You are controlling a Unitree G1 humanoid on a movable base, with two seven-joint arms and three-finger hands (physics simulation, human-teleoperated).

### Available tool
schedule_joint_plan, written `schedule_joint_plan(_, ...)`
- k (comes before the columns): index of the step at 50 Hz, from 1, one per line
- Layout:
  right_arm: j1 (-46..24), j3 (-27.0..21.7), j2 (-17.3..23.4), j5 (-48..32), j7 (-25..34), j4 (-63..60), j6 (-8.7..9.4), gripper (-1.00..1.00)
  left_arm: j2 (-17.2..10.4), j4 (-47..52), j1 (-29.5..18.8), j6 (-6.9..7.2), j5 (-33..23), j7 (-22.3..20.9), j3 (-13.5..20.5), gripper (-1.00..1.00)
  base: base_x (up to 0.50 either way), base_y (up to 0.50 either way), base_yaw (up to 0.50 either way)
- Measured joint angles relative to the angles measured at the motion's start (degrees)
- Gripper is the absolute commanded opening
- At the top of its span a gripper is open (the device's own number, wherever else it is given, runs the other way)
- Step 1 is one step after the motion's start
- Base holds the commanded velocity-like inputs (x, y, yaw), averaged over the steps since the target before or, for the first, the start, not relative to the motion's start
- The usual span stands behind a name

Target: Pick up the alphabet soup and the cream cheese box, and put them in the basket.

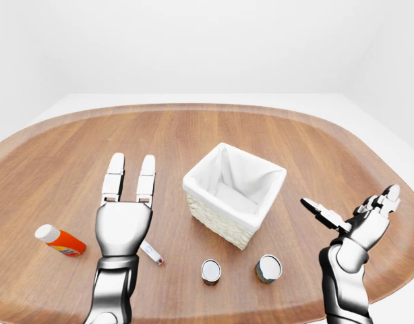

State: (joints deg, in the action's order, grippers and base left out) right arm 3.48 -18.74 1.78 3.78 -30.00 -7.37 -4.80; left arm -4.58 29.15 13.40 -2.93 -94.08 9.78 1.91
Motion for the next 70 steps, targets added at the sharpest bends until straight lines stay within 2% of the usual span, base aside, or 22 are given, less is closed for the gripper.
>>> schedule_joint_plan(22, -0.1, 0.0, 0.1, 0.1, 0.0, 0.2, 0.13, 1.00, -1.3, -6.0, 3.7, -2.07, -0.2, 0.9, -1.6, 1.00, 0.00, 0.00, 0.00)
schedule_joint_plan(30, -0.1, 0.0, 0.1, 0.1, 0.0, 0.0, 0.33, 1.00, -1.7, -8.9, 4.6, -2.07, -0.3, 1.7, -2.0, 1.00, 0.00, 0.00, 0.00)
schedule_joint_plan(44, 0.1, -0.1, 0.0, 0.1, 0.0, -0.4, 0.59, 1.00, -3.2, -16.4, 5.6, -2.05, 0.3, 5.8, -2.6, 1.00, 0.00, 0.00, 0.00)
schedule_joint_plan(70, -0.1, 0.0, 0.0, -0.1, 0.0, 0.2, 0.22, 1.00, -5.6, -31.0, 4.0, -1.52, 2.1, 11.5, -4.3, 1.00, 0.00, 0.00, 0.00)
